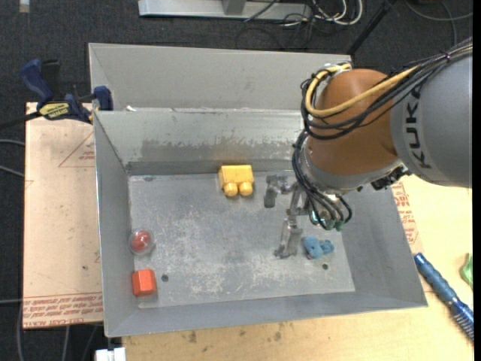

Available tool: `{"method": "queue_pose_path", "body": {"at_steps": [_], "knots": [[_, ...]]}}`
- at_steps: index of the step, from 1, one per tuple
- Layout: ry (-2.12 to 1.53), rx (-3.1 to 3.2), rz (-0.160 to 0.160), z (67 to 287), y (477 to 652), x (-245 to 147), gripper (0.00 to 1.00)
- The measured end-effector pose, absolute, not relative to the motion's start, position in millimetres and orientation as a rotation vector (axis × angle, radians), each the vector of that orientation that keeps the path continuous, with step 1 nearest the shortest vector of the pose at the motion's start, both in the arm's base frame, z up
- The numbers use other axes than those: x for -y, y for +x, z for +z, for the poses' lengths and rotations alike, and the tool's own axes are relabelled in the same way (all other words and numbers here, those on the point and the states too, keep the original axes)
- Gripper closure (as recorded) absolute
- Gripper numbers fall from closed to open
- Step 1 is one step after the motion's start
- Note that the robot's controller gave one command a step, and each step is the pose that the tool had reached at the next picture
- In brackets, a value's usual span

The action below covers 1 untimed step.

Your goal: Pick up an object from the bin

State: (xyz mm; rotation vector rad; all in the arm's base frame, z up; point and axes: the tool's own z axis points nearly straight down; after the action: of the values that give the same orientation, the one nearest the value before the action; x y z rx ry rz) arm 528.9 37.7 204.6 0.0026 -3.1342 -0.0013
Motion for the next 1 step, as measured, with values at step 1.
{"method": "queue_pose_path", "body": {"at_steps": [1], "knots": [[0.135, 3.131, 0.001, 81.9, 520.0, 48.4, 0.0]]}}
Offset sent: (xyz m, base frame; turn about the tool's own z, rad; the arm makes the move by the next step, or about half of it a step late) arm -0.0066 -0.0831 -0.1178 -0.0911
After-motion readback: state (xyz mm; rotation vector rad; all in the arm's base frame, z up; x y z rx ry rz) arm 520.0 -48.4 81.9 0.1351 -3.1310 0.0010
